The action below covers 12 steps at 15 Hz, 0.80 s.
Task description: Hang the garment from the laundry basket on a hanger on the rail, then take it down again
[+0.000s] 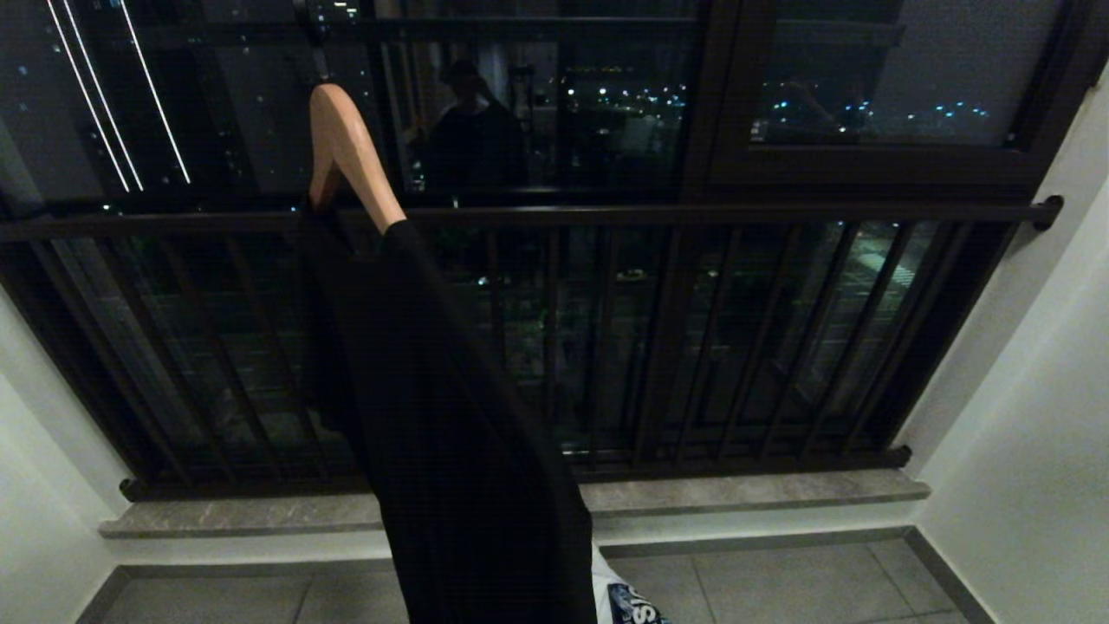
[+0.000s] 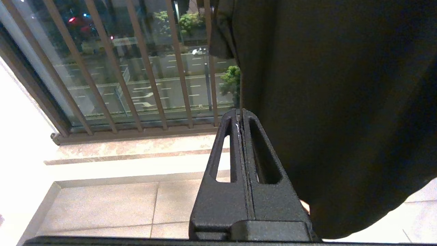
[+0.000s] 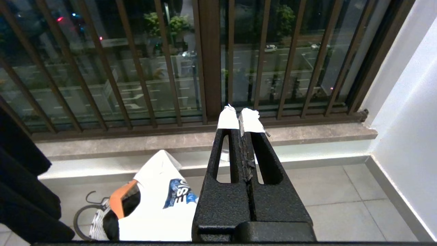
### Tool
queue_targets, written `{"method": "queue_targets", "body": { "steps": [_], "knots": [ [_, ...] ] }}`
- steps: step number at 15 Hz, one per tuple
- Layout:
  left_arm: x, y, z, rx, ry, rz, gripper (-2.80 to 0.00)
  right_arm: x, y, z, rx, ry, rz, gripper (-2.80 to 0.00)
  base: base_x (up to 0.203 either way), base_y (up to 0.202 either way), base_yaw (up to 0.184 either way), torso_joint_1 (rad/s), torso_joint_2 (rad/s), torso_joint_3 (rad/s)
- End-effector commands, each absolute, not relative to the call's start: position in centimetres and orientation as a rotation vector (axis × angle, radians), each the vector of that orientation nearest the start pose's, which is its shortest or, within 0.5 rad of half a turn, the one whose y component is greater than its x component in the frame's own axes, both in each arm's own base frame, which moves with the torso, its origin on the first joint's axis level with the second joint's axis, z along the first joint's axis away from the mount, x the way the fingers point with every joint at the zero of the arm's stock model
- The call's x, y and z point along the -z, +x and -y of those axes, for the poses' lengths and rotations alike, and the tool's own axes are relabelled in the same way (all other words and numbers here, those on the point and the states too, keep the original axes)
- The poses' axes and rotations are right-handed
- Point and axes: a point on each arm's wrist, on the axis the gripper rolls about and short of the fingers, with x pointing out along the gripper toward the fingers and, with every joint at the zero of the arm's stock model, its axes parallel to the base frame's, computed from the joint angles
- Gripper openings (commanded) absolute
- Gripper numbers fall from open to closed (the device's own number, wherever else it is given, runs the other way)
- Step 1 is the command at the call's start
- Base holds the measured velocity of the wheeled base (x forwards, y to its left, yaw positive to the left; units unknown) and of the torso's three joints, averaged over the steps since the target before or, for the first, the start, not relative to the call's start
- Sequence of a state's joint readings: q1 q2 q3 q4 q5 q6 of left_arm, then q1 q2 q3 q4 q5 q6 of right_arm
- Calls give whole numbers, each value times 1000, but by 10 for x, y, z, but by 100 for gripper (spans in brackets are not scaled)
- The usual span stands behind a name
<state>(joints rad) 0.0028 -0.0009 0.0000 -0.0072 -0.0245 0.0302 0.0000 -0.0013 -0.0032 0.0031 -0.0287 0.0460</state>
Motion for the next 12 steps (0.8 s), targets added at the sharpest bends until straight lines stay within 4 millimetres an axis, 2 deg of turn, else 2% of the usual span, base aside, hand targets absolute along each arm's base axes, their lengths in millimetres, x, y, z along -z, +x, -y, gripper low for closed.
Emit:
{"method": "queue_targets", "body": {
  "steps": [1,7,12],
  "knots": [
    [-75,-23,1,21,31,6,-280,-76,-23,1,29,46,1,-280,0,0,0,151,-346,-198],
    [-75,-23,1,21,31,6,-280,-76,-23,1,29,46,1,-280,0,0,0,136,-311,-170],
    [-75,-23,1,21,31,6,-280,-76,-23,1,29,46,2,-280,0,0,0,0,0,0]
  ]
}}
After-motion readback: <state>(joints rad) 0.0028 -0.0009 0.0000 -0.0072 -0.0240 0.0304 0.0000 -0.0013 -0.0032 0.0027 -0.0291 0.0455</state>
